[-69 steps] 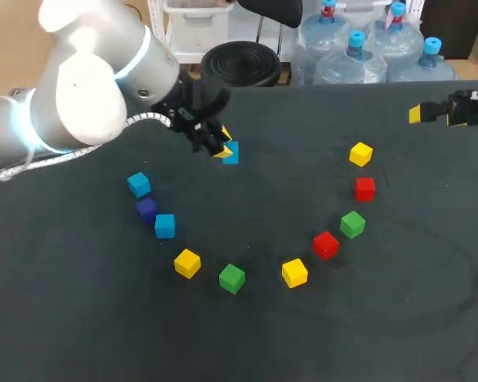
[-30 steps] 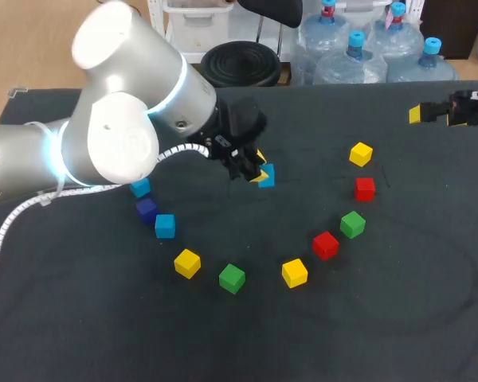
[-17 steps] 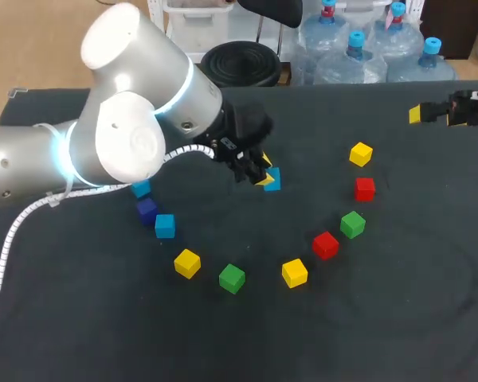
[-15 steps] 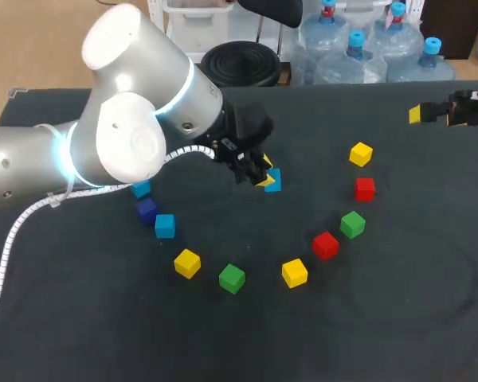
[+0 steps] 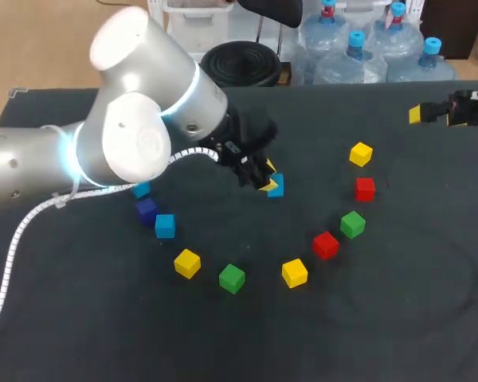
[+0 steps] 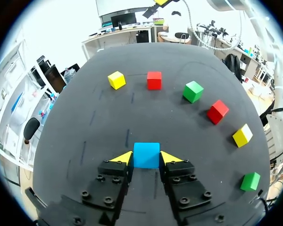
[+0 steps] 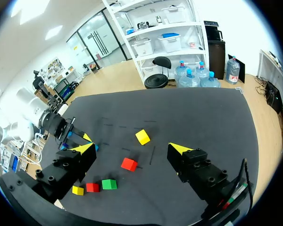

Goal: Place the blue cubes, place green cubes on the blue cubes, place the yellow cubes on the green cubes, then place the red cubes on the yellow cubes, and place purple cube on the red cubes.

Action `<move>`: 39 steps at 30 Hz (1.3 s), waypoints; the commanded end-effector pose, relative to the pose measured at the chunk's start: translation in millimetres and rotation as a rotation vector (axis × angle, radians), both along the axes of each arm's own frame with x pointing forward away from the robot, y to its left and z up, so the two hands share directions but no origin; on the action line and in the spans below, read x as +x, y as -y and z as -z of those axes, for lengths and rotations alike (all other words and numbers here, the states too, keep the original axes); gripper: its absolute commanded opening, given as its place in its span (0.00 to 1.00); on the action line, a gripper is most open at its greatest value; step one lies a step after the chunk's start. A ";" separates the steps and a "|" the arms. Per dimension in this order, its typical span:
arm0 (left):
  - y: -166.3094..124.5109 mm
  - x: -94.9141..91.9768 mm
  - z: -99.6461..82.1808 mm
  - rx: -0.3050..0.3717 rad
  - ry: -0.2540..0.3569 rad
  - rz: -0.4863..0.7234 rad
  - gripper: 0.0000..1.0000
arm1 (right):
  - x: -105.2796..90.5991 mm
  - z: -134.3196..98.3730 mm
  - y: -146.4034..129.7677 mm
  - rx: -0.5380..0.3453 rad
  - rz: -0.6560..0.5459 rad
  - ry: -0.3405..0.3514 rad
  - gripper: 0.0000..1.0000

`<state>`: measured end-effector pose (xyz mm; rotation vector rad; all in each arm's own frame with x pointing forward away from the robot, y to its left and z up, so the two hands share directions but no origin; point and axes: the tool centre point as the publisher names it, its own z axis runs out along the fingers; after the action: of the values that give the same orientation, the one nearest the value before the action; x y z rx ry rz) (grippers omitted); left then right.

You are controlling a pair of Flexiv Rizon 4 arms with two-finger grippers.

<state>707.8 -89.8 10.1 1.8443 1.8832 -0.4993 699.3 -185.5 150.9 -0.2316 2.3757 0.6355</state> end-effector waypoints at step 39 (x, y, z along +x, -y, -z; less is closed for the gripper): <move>3.7 2.7 5.5 0.016 -0.033 0.012 0.80 | 0.0 -0.1 -0.5 -0.002 0.002 0.000 1.00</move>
<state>704.6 -90.2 7.6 1.8606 1.9062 -0.5132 699.3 -185.5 150.9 -0.2316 2.3757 0.6355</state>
